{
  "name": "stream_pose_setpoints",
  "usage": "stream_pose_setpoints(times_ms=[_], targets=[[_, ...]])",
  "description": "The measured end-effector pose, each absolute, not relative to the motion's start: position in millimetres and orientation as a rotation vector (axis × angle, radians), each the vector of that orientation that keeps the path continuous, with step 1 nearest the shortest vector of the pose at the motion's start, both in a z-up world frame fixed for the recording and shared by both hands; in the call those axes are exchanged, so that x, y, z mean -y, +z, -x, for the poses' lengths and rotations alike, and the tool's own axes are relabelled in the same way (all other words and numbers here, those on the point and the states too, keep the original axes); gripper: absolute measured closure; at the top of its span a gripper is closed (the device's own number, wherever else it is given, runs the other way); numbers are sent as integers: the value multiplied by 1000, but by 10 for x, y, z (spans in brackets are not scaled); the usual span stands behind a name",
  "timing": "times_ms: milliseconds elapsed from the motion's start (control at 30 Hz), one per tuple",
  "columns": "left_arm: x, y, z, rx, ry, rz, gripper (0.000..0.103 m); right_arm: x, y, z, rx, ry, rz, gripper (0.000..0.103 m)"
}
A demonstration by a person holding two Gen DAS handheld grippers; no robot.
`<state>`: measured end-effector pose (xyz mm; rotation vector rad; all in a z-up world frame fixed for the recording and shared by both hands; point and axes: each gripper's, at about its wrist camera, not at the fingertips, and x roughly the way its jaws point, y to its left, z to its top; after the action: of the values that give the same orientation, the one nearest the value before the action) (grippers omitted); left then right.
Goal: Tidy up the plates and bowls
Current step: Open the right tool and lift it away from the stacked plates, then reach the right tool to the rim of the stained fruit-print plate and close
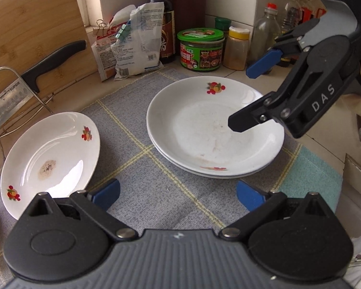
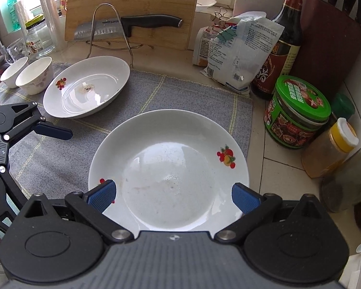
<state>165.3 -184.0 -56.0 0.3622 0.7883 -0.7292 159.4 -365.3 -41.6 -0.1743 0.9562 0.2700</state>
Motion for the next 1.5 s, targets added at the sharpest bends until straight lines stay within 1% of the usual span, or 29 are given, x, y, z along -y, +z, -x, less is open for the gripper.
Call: stream_pose_setpoints(times_ms=[233,433,633,1067,1267,1500], targets=[[1573,-343,-1492,-742,-571,-268,1,3473,-317,-1557,-850,277,216,0],[1267,-321,-1445,-745,-466,-208,1,3322,-331,-1518,-810,295,202,0],[936,-410,-1486,-740,-438,-187,1,3102,-359,-1490,-809,267,162,0],[354,-636,-1840,-756,-514,-205,1,2439,-389,-1356,-847,128,95,0],[303,-720,-1991,-781,-495,-187,1,2277,-402,-1379,-871,94,77,0],[400,-837,-2124,-797,-463,-200,1,2241,-405,-1599,-870,154,85,0]])
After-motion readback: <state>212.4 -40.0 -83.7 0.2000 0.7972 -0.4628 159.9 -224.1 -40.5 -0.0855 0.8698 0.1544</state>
